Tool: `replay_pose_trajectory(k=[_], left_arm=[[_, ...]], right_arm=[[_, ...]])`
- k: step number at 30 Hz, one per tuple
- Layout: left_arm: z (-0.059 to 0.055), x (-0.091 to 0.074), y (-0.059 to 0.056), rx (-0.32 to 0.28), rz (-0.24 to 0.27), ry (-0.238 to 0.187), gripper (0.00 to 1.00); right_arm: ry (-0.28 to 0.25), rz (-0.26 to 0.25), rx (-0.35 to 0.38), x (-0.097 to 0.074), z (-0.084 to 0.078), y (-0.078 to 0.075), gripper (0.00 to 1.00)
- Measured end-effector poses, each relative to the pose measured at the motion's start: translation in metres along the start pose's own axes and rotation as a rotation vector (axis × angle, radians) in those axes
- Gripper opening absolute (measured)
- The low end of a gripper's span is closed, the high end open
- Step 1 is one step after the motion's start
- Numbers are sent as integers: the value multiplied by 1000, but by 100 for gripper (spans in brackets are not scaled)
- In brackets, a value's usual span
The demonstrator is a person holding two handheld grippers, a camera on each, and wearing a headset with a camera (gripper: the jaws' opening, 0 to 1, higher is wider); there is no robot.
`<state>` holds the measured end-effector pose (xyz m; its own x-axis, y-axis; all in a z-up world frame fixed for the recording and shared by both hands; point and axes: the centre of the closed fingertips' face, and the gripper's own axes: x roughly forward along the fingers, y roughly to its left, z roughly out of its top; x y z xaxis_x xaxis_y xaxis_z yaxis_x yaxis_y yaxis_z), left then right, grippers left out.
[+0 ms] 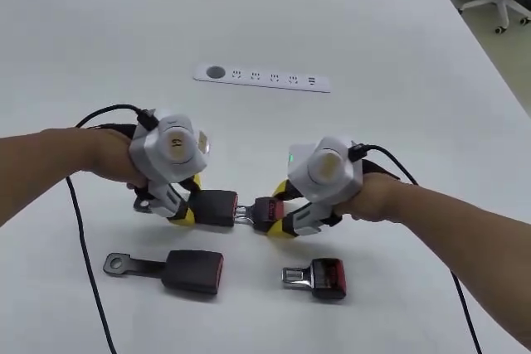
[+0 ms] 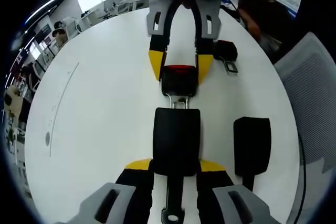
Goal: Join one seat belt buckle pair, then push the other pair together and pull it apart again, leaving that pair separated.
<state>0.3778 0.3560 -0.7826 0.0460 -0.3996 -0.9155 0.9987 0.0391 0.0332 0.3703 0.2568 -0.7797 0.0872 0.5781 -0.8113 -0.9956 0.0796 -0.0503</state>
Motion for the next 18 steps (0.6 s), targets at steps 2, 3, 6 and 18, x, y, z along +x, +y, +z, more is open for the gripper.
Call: replay_pose_trajectory(k=[2, 3, 6, 18], left_arm=[[1, 1, 0, -2, -4, -7, 32], [0, 1, 0, -1, -6, -4, 32], [1, 0, -2, 4, -14, -5, 31], [3, -1, -4, -17, -14, -13, 30]], right_arm=[[-3, -2, -1, 1, 2, 0, 30], [2, -2, -5, 1, 1, 0, 30], [-2, -1, -3, 1, 1, 0, 30], [-5, -7, -10, 3, 3, -1, 29]])
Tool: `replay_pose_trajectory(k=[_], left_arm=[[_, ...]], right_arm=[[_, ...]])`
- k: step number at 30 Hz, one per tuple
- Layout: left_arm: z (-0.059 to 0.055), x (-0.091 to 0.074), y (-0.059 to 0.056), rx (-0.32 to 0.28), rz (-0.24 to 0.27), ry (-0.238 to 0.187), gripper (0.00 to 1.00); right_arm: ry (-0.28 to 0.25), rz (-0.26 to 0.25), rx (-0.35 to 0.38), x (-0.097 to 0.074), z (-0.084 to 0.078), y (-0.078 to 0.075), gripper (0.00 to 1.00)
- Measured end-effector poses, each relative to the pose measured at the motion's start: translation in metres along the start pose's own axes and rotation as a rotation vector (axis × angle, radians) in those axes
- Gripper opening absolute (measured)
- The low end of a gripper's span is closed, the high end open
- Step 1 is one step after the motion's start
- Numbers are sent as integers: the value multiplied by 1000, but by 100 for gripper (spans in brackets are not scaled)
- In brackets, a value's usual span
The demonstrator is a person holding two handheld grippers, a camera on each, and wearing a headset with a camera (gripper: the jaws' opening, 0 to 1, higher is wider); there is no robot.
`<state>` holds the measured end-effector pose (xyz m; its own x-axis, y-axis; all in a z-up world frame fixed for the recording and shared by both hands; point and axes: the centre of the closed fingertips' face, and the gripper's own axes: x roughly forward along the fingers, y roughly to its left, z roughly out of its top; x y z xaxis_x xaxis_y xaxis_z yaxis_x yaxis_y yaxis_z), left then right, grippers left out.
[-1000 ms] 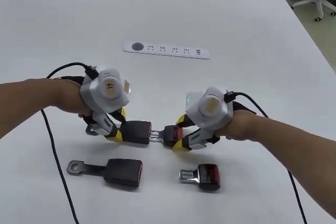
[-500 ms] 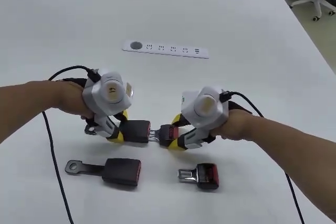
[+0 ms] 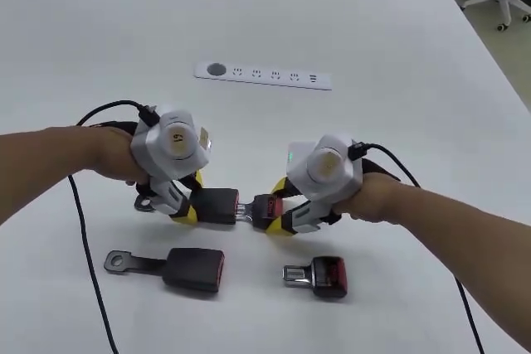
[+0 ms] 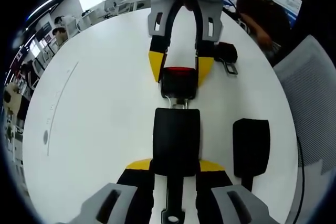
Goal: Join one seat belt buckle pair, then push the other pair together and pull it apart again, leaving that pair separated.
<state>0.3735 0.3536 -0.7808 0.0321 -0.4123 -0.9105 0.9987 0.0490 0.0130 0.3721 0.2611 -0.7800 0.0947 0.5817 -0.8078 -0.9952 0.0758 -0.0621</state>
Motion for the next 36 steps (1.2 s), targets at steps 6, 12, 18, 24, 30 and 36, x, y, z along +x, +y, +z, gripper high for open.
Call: replay_pose_trajectory(k=[6, 12, 18, 24, 30, 36], left_arm=[[-1, 1, 0, -1, -2, 3, 30], [-1, 1, 0, -3, -7, 9, 29], [1, -1, -1, -17, -4, 9, 29], [-6, -3, 0, -42, -6, 48, 29], [-2, -2, 4, -34, 0, 17, 29], [-2, -1, 4, -29, -5, 27, 29]], right_arm=[[-3, -5, 4, 1, 2, -1, 29], [-3, -9, 5, 1, 3, 0, 28], [-20, -12, 19, 7, 13, 3, 28], [-9, -18, 25, 4, 17, 5, 28], [-13, -15, 11, 0, 19, 7, 28], [-11, -13, 7, 2, 19, 7, 28]])
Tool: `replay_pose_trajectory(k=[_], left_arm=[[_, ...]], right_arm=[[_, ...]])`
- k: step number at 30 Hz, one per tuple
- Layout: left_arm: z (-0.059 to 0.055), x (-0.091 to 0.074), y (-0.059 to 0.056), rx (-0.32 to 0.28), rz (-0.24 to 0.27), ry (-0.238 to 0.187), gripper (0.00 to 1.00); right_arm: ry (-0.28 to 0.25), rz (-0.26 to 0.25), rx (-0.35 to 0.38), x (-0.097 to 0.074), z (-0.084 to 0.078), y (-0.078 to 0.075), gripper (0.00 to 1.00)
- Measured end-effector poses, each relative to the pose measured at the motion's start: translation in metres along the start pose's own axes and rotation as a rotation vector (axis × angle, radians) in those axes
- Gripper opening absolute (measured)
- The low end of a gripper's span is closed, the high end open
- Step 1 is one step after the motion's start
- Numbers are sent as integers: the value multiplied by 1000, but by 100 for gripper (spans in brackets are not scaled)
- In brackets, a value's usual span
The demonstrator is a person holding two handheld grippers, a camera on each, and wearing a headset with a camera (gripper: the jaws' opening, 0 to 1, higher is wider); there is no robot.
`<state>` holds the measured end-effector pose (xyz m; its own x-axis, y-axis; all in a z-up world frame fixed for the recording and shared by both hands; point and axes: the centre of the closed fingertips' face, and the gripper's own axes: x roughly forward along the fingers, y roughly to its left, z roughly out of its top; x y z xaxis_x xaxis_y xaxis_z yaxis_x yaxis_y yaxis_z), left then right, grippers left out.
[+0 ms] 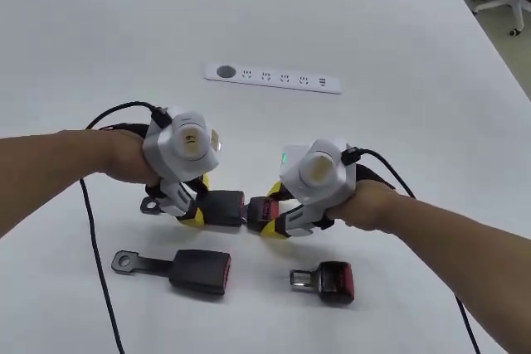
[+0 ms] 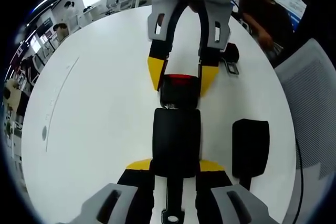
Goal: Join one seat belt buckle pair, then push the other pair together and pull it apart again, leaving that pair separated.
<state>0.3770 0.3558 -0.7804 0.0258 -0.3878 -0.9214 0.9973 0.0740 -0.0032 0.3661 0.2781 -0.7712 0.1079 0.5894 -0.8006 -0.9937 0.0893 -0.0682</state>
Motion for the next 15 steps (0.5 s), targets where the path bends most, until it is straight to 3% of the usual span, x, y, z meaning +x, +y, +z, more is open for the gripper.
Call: replay_pose_trajectory(k=[9, 13, 14, 15], left_arm=[[0, 0, -3, 5, 5, -14, 30], [4, 2, -7, -6, 13, 14, 30], [4, 2, -7, -36, 12, 20, 30], [4, 2, -7, -19, 12, 14, 30]], right_arm=[[-20, 25, -15, 5, -4, -5, 29], [1, 15, -9, 4, -1, -2, 29], [5, 16, 6, 5, 0, -4, 28], [7, 15, 10, 5, -1, -4, 28]])
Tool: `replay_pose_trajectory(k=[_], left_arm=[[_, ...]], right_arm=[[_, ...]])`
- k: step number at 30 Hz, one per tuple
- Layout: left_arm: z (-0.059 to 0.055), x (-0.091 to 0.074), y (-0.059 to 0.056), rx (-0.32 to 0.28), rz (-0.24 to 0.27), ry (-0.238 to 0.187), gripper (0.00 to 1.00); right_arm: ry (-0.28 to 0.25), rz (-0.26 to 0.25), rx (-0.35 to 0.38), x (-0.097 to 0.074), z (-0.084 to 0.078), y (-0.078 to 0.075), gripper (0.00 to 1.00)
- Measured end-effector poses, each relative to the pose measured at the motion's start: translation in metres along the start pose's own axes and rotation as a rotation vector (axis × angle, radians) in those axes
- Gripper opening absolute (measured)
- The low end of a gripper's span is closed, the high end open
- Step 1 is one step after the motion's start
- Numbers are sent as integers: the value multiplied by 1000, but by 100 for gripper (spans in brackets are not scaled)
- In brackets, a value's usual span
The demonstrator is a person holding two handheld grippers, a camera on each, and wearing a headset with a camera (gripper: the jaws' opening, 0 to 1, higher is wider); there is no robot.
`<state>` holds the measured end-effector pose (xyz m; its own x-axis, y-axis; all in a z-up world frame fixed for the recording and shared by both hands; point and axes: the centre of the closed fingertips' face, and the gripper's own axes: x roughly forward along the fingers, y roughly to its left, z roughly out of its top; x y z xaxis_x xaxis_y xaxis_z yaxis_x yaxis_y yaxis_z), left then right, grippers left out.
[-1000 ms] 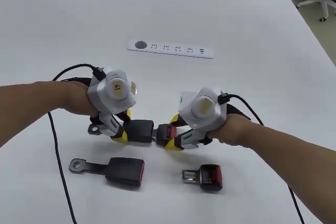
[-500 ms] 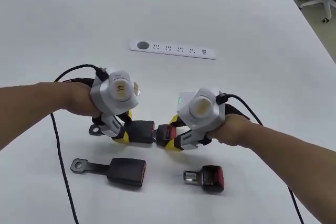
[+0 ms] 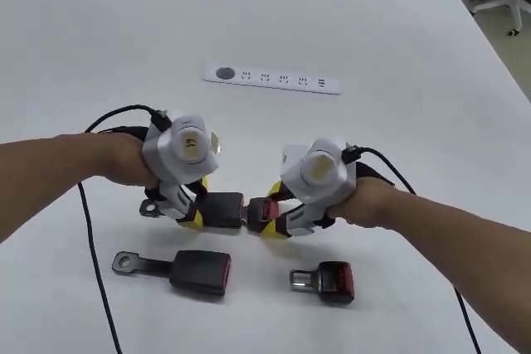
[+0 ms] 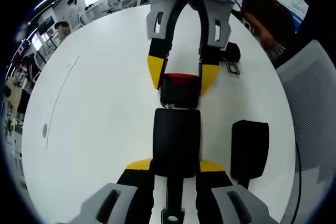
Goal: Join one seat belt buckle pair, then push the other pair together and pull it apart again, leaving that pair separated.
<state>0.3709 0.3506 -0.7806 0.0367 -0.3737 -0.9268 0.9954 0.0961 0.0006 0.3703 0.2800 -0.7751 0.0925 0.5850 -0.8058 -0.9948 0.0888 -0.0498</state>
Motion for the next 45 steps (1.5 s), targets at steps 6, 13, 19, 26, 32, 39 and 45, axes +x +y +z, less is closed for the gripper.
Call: replay_pose_trajectory(k=[6, 13, 19, 26, 32, 39, 45], left_arm=[[-1, -1, -2, 32, -3, -15, 30], [-3, -1, -3, 26, -11, -31, 31], [-6, 0, -1, 38, -17, -15, 32], [-9, -1, 0, 43, -8, -16, 32], [-8, -5, 3, 8, 8, -39, 34], [-9, -18, 4, -36, 27, -66, 36], [-10, -27, -3, -74, 41, -85, 37]], right_arm=[[-8, 4, -22, 0, -3, 1, 29], [-36, 6, -22, 2, -4, 0, 29], [-34, 0, -17, 2, -4, 0, 31], [-17, 1, -47, -2, -4, 3, 35], [-13, -2, -34, -8, -8, 2, 40], [-18, -15, -25, -20, -11, 2, 44], [-26, -32, 2, -29, -17, 2, 48]])
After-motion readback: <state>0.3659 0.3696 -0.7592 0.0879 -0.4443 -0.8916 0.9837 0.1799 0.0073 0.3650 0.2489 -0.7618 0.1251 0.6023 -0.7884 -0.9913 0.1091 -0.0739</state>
